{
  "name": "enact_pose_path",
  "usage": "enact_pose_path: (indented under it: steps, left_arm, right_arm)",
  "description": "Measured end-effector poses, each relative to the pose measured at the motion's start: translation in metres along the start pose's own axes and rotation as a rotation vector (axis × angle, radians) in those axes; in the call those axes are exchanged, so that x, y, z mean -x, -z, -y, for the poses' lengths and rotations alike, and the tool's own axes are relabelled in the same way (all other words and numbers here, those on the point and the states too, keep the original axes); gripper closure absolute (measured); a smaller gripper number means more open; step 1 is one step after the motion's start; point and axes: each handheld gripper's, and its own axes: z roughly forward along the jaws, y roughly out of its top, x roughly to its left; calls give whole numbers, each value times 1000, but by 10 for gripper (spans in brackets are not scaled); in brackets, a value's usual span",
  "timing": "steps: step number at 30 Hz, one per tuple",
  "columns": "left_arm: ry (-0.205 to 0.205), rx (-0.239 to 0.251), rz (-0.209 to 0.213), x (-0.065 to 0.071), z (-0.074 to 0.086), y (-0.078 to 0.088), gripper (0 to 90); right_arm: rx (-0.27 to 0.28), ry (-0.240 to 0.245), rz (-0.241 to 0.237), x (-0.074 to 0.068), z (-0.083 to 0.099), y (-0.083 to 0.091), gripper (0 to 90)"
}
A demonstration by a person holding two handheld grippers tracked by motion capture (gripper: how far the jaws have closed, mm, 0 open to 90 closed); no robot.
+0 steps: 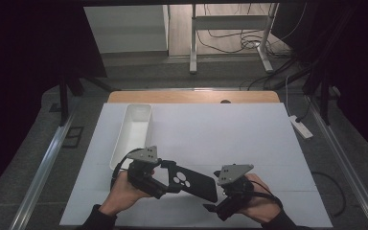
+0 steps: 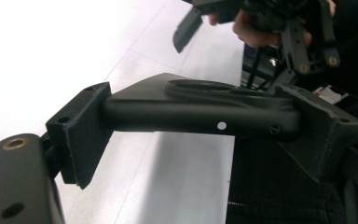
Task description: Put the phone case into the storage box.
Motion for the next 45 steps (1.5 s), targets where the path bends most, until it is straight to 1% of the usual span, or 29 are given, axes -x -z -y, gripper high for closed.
enact_pose_path:
  steps: [2,5,6,7,8,9,12,15,16,17,19,24,25,29,30,35,38,40,44,45]
  left_arm:
    - [15,-1,-18,1,-3,0,159]
    - [39,-1,-41,2,-8,0,159]
    - [39,-1,-41,2,-8,0,159]
    - [44,-3,-48,3,-9,0,159]
    - [50,-4,-53,3,-10,0,159]
    - [57,-4,-61,3,-11,0,159]
    - [77,1,-70,4,-14,0,159]
    - [88,-2,-78,7,-17,-1,159]
    - [94,-1,-77,8,-18,-2,158]
    - [95,-2,-76,8,-19,-3,158]
    - [98,-3,-86,10,-20,-5,158]
    - [118,1,-83,11,-24,-8,158]
    - [119,1,-84,11,-24,-9,158]
    - [129,-1,-82,12,-26,-11,158]
    - [129,-1,-82,12,-26,-11,157]
    - [135,2,-86,14,-29,-13,157]
    - [142,3,-88,13,-31,-14,156]
    - [144,5,-91,13,-31,-14,156]
    - [155,9,-100,12,-33,-15,155]
    - [155,9,-102,12,-33,-15,155]
  right_arm:
    - [-5,-11,17,-1,0,-1,0]
    - [-14,-22,62,-4,0,-2,0]
    - [-14,-22,62,-4,0,-2,0]
    - [-20,-18,86,-5,0,-2,0]
    - [-21,-16,99,-5,0,-2,0]
    - [-23,-24,112,-6,0,-3,0]
    - [-30,-28,147,-7,-1,-5,0]
    - [-38,-24,200,-9,-2,-8,0]
    - [-40,-23,204,-9,-2,-8,0]
    - [-42,-21,219,-9,-2,-9,9]
    - [-45,-15,236,-9,-3,-10,37]
    - [-35,-1,288,-10,-4,-10,147]
    - [-38,8,290,-10,-4,-10,167]
    - [-36,54,335,-12,-4,-11,229]
    - [-36,54,335,-12,-4,-11,229]
    - [-37,74,380,-14,-4,-13,353]
    - [-38,87,395,-14,-4,-14,414]
    - [-39,106,416,-15,-4,-14,457]
    - [-40,122,435,-16,-4,-14,560]
    - [-40,122,435,-16,-4,-14,560]
